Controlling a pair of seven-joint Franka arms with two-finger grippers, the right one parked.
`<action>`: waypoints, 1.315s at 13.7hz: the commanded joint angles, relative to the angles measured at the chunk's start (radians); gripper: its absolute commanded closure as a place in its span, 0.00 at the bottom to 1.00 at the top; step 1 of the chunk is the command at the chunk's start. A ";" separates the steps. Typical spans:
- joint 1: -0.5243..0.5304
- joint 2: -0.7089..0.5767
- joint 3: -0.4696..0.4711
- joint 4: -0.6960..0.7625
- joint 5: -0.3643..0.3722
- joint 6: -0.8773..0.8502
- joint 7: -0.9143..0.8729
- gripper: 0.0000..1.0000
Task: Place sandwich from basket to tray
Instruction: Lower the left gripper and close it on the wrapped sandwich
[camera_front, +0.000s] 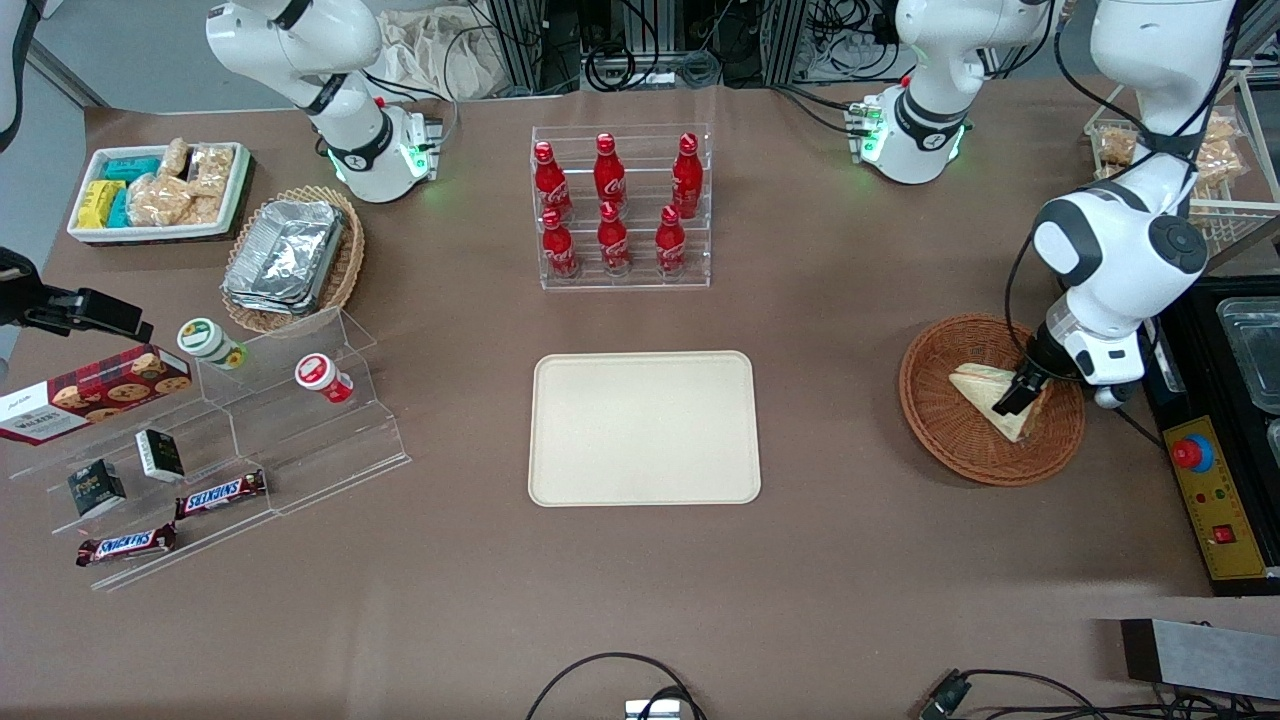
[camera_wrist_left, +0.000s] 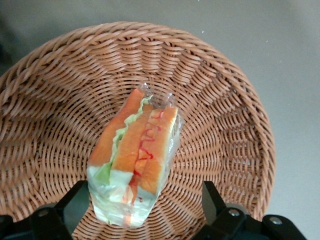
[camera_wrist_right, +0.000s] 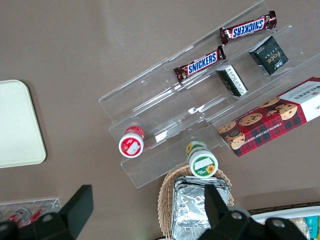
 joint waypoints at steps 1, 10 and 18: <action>-0.002 0.010 0.003 0.004 -0.014 0.024 0.040 0.00; 0.012 0.042 0.005 0.010 -0.015 0.043 0.113 0.62; -0.004 -0.028 0.000 0.009 0.002 0.015 0.147 0.91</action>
